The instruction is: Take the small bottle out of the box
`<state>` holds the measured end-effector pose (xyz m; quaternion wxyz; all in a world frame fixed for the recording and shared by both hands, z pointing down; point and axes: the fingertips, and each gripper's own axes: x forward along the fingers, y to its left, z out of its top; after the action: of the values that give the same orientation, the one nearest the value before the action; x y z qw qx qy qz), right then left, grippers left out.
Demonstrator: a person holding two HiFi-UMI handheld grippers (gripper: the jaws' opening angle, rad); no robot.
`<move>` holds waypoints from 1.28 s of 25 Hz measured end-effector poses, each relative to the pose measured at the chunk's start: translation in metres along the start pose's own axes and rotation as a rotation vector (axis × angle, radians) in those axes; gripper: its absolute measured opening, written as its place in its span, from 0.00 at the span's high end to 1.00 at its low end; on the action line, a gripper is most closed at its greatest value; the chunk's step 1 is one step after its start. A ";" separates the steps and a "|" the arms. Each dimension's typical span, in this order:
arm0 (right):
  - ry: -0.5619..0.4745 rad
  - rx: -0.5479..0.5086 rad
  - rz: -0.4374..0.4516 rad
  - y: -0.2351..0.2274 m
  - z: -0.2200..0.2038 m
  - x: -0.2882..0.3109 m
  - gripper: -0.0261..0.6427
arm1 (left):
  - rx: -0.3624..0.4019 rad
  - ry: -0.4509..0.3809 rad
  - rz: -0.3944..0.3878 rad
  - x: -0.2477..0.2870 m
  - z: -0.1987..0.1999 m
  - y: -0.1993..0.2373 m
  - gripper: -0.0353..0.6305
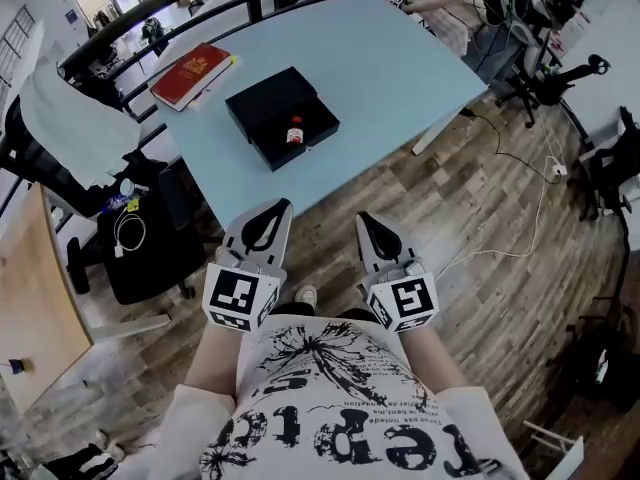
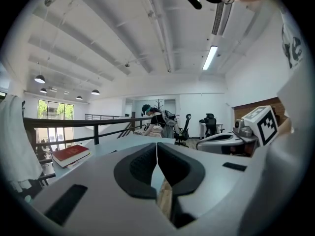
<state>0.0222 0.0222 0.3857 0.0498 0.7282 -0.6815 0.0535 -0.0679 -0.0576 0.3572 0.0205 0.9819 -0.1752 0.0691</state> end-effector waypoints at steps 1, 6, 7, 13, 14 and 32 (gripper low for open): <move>-0.002 0.006 0.000 -0.001 0.003 0.013 0.94 | -0.003 0.000 0.003 0.006 0.002 0.009 0.91; 0.020 0.005 0.044 -0.006 0.004 0.070 0.94 | -0.044 0.005 0.028 0.029 0.000 0.047 0.91; 0.022 -0.001 0.056 -0.008 0.005 0.082 0.94 | -0.048 0.009 0.037 0.034 -0.001 0.055 0.91; 0.022 -0.017 0.161 -0.030 0.005 0.148 0.94 | -0.073 0.040 0.134 0.073 -0.014 0.095 0.91; 0.023 -0.021 0.183 -0.036 0.006 0.158 0.94 | -0.077 0.044 0.156 0.081 -0.015 0.100 0.91; 0.091 -0.130 0.664 -0.152 0.011 0.307 0.94 | -0.262 0.221 0.621 0.221 -0.064 0.155 0.91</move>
<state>0.1939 -0.2720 0.4197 0.1065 0.4589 -0.8803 0.0558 0.0751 -0.2740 0.4549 0.1432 0.8574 -0.4694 0.1549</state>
